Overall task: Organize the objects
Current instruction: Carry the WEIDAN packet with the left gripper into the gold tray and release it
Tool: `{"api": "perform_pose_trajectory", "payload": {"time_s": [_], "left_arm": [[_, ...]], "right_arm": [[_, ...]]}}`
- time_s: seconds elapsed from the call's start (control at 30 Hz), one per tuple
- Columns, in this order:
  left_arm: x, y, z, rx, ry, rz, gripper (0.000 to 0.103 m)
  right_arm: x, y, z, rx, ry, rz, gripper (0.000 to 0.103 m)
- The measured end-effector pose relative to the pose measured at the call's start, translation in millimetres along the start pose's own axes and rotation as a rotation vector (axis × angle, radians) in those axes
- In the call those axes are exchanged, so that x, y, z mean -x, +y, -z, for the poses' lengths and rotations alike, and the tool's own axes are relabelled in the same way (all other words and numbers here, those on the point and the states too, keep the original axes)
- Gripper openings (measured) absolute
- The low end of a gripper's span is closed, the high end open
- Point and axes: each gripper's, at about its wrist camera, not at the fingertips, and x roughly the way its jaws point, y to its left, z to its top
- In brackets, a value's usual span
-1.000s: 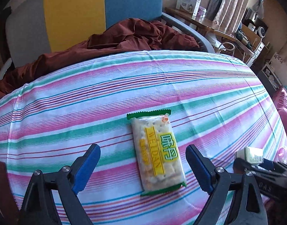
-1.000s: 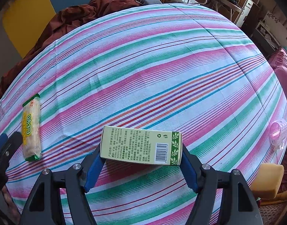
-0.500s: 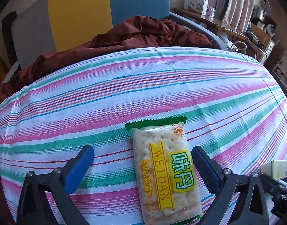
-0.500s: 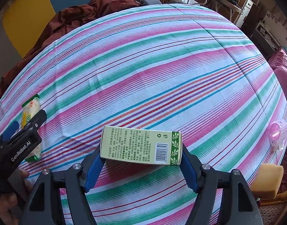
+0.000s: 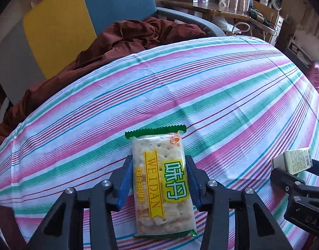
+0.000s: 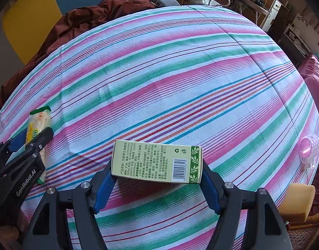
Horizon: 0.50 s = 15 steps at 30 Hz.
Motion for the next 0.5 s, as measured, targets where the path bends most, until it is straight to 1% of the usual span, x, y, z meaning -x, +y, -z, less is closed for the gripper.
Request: {"api": "perform_pose_trajectory", "payload": {"time_s": [0.1, 0.2, 0.3, 0.4, 0.47, 0.5], "left_arm": [[8.4, 9.6, 14.9, 0.039, -0.015, 0.036, 0.048], [24.9, 16.3, 45.1, 0.060, -0.040, 0.048, 0.048], [44.3, 17.5, 83.1, 0.053, -0.094, 0.030, 0.048], [62.2, 22.5, 116.4, 0.064, -0.121, 0.023, 0.048], [71.7, 26.5, 133.6, 0.074, -0.130, 0.027, 0.048], [76.4, 30.1, 142.4, 0.083, -0.134, 0.027, 0.048]], "right_arm": [[0.5, 0.6, 0.5, 0.019, -0.005, 0.011, 0.074], [1.8, 1.0, 0.2, 0.033, -0.009, 0.004, 0.074], [5.2, 5.0, 1.2, 0.058, -0.014, -0.047, 0.074], [8.9, 15.9, 4.5, 0.115, -0.017, -0.116, 0.073], [7.9, 24.7, 25.4, 0.176, -0.014, -0.104, 0.073], [13.0, 37.9, 33.9, 0.204, -0.015, -0.096, 0.073]]}}
